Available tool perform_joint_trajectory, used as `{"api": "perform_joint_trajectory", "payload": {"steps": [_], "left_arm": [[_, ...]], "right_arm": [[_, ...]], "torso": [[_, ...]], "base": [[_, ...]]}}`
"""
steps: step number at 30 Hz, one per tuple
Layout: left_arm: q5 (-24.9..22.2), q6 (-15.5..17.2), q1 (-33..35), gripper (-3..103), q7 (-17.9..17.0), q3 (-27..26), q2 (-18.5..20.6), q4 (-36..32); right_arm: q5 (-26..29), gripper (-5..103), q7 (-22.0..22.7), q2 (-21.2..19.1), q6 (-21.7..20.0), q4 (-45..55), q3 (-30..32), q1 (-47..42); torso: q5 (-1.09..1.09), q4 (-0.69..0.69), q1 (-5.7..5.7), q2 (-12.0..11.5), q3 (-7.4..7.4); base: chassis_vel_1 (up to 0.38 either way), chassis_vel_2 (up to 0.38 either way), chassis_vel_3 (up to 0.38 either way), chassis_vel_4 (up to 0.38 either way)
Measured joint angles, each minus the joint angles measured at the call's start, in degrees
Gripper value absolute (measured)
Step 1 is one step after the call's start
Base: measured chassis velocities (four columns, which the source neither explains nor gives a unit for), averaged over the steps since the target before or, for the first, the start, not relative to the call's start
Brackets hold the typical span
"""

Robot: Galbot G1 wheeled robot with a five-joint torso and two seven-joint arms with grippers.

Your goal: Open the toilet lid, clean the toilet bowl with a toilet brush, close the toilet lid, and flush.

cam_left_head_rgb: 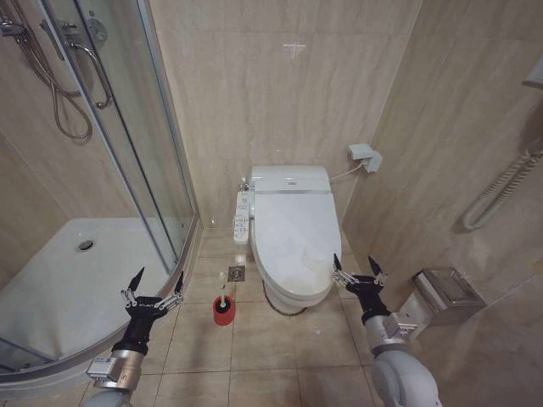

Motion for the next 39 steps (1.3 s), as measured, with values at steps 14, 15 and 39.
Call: {"api": "perform_joint_trajectory", "payload": {"steps": [14, 15, 39], "left_arm": [[0.00, 0.00, 0.01, 100, 0.00, 0.01, 0.00, 0.00], [0.00, 0.00, 0.01, 100, 0.00, 0.01, 0.00, 0.00], [0.00, 0.00, -0.01, 100, 0.00, 0.00, 0.00, 0.00]], "right_arm": [[0.00, 100, 0.00, 0.00, 0.00, 0.00, 0.00, 0.00], [0.00, 100, 0.00, 0.00, 0.00, 0.00, 0.00, 0.00], [0.00, 100, -0.01, 0.00, 0.00, 0.00, 0.00, 0.00]], "torso": [[0.00, 0.00, 0.00, 0.00, 0.00], [0.00, 0.00, 0.00, 0.00, 0.00], [0.00, 0.00, 0.01, 0.00, 0.00]], "base": [[-0.112, -0.119, 0.120, 0.123], [-0.197, -0.202, 0.196, 0.187], [0.008, -0.037, 0.003, 0.034]]}}
